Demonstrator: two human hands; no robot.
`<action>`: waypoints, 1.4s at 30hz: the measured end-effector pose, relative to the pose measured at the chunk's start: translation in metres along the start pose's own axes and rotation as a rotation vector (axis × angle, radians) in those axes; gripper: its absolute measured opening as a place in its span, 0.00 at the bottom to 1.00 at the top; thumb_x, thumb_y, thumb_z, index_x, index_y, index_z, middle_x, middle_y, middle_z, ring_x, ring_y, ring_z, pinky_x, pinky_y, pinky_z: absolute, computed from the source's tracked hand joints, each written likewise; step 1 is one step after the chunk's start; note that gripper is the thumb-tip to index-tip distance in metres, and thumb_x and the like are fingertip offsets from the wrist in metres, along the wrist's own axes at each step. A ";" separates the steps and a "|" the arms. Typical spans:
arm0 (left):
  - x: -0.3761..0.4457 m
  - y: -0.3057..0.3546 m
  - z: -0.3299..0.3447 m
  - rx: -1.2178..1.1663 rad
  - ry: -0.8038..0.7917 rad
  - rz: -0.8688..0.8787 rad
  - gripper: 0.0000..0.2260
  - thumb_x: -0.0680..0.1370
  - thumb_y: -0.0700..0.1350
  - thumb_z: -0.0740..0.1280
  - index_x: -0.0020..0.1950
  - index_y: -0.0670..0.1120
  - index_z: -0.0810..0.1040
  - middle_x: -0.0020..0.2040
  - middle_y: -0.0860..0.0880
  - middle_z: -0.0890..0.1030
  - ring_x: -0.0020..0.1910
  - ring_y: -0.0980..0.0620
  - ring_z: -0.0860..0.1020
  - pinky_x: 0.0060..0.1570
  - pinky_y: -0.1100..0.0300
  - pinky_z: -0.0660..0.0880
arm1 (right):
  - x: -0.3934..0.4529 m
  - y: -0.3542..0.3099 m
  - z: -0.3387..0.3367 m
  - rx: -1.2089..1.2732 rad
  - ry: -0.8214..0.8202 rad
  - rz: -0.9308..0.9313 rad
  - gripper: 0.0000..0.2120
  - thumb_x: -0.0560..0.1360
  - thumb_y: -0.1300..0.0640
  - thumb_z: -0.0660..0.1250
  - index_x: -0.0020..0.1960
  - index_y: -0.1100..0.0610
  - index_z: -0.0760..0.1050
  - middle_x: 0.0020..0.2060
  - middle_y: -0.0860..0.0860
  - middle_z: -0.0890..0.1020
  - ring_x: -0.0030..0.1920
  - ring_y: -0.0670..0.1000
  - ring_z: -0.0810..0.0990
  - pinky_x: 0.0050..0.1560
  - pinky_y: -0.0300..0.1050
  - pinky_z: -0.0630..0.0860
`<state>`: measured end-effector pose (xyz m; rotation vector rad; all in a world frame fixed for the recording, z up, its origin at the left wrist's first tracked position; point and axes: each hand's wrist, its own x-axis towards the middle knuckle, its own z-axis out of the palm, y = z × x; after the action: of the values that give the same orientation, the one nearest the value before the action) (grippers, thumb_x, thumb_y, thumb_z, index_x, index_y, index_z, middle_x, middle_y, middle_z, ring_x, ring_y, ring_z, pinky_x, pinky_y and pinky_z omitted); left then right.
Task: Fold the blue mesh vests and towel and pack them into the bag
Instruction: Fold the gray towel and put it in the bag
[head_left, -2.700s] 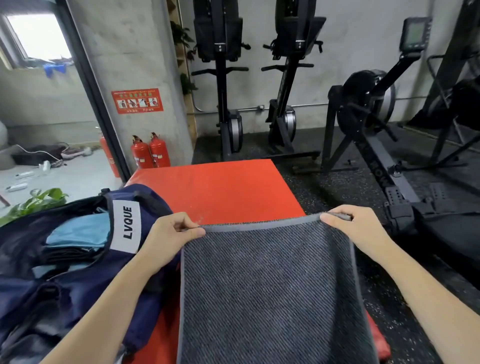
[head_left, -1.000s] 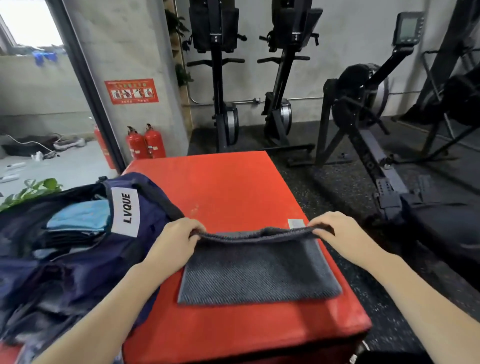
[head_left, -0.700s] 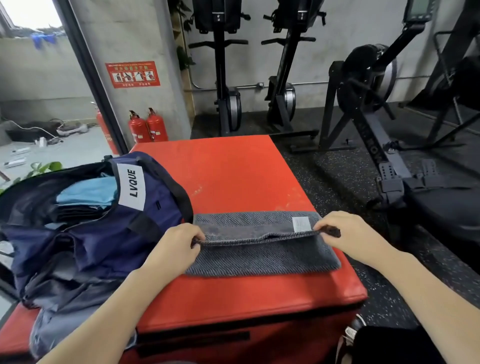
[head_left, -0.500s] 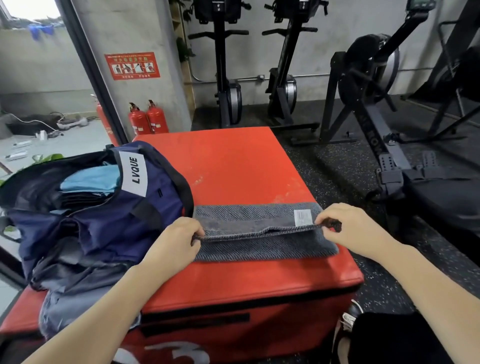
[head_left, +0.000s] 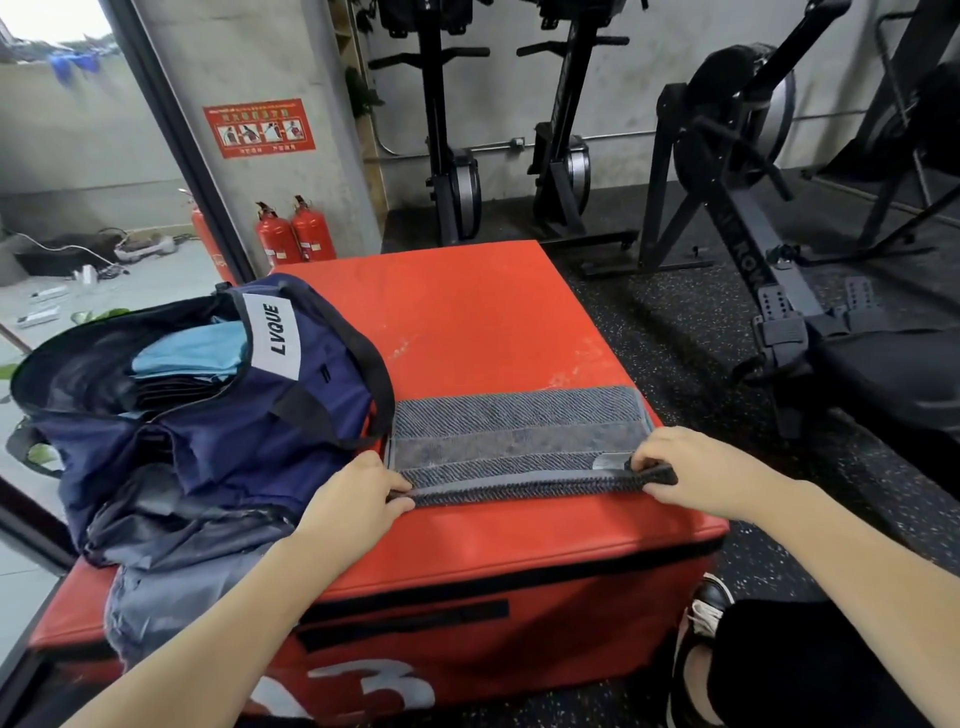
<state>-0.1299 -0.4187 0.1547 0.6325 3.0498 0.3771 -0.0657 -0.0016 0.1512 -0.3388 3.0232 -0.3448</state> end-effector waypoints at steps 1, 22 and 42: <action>0.001 -0.001 0.002 -0.024 0.004 -0.018 0.13 0.77 0.54 0.70 0.60 0.53 0.83 0.49 0.51 0.74 0.53 0.49 0.78 0.58 0.55 0.74 | 0.001 0.001 0.001 -0.013 0.017 -0.008 0.10 0.74 0.50 0.71 0.55 0.46 0.78 0.52 0.41 0.76 0.56 0.43 0.73 0.61 0.44 0.72; 0.108 0.038 0.034 -0.242 0.001 -0.033 0.24 0.81 0.41 0.62 0.78 0.47 0.65 0.79 0.38 0.56 0.78 0.43 0.60 0.74 0.58 0.56 | 0.014 -0.058 0.020 -0.158 0.161 -0.095 0.20 0.68 0.44 0.57 0.54 0.48 0.80 0.46 0.45 0.82 0.48 0.51 0.83 0.48 0.47 0.79; 0.027 0.037 0.018 -0.107 -0.209 0.315 0.34 0.68 0.44 0.57 0.76 0.53 0.67 0.77 0.55 0.65 0.79 0.54 0.53 0.76 0.51 0.55 | 0.035 -0.093 0.023 0.138 0.097 -0.150 0.17 0.71 0.37 0.65 0.53 0.46 0.78 0.50 0.39 0.80 0.54 0.43 0.76 0.60 0.45 0.73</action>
<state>-0.1390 -0.3712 0.1466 1.0741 2.7131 0.4414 -0.0781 -0.1030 0.1482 -0.5538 3.0528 -0.5948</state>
